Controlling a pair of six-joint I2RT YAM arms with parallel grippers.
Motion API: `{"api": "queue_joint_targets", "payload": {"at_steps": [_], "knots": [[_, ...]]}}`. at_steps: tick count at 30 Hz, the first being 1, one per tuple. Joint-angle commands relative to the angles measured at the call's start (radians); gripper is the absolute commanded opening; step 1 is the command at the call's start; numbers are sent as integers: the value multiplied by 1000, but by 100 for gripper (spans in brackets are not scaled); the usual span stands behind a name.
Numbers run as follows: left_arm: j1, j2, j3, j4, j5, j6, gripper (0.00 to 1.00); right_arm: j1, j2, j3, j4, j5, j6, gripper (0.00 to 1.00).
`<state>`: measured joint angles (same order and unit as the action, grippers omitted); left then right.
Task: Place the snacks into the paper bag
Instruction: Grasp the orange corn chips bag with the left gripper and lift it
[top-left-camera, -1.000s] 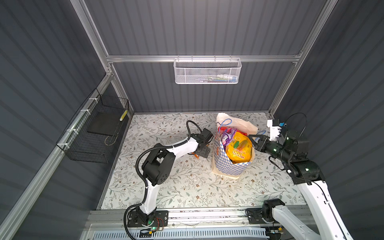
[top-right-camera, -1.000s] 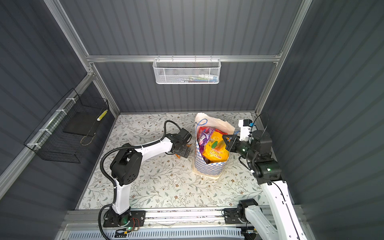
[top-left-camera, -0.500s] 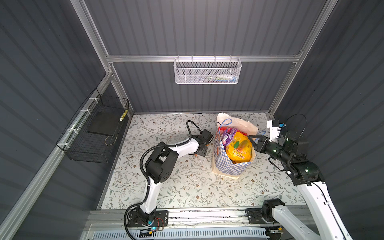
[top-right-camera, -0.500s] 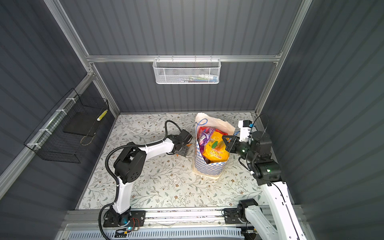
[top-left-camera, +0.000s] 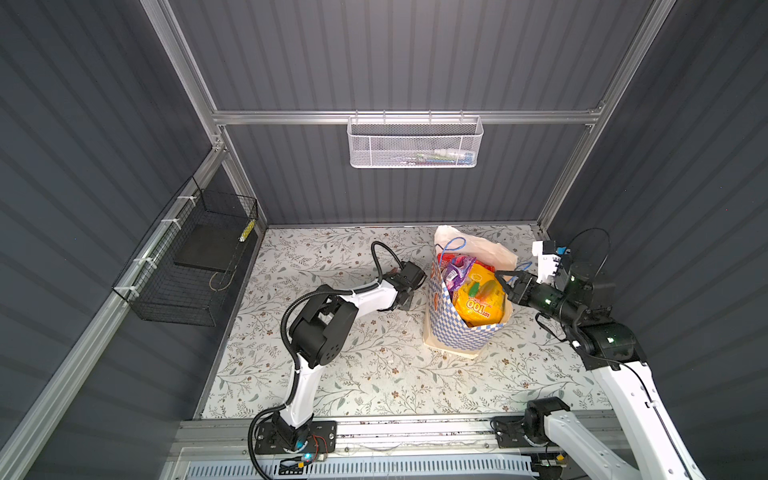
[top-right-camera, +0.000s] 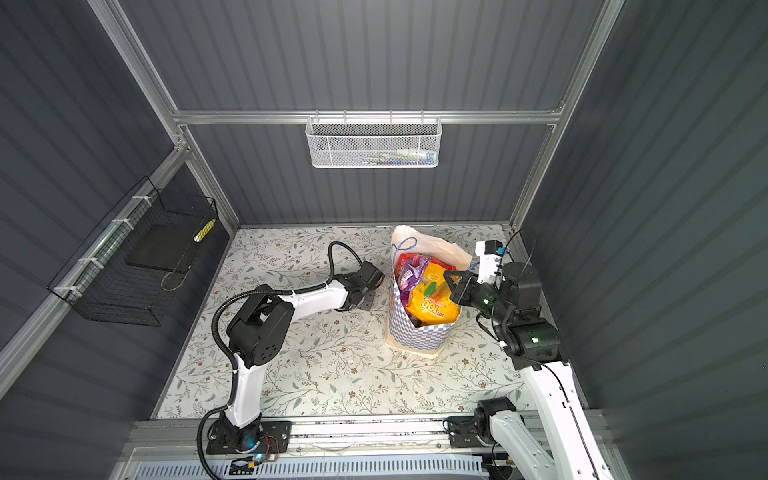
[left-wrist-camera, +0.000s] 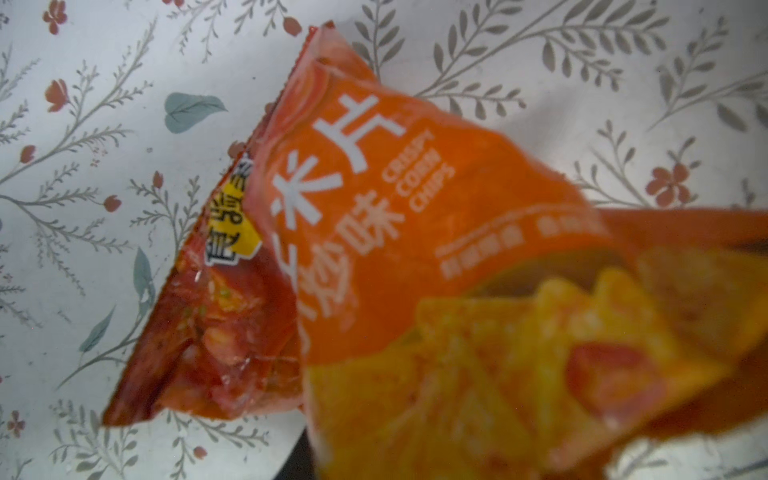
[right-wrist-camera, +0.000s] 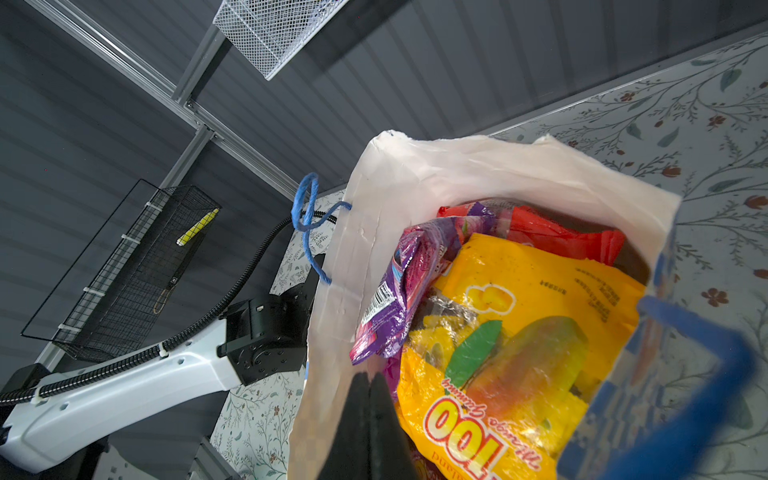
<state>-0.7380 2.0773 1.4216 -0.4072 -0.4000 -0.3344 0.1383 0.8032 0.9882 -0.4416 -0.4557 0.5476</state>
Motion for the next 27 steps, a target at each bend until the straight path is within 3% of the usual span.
{"api": "queue_joint_targets", "payload": {"at_steps": [1, 11, 27], "knots": [[5, -25, -75, -43, 55, -37, 23, 4, -1, -11, 16, 7, -19, 0], [5, -203, -152, 3, 83, -85, 7, 3, 7, -16, 18, 11, -20, 0], [5, -489, -219, -25, 115, -112, 3, 4, 14, -14, 25, 5, -13, 0]]}}
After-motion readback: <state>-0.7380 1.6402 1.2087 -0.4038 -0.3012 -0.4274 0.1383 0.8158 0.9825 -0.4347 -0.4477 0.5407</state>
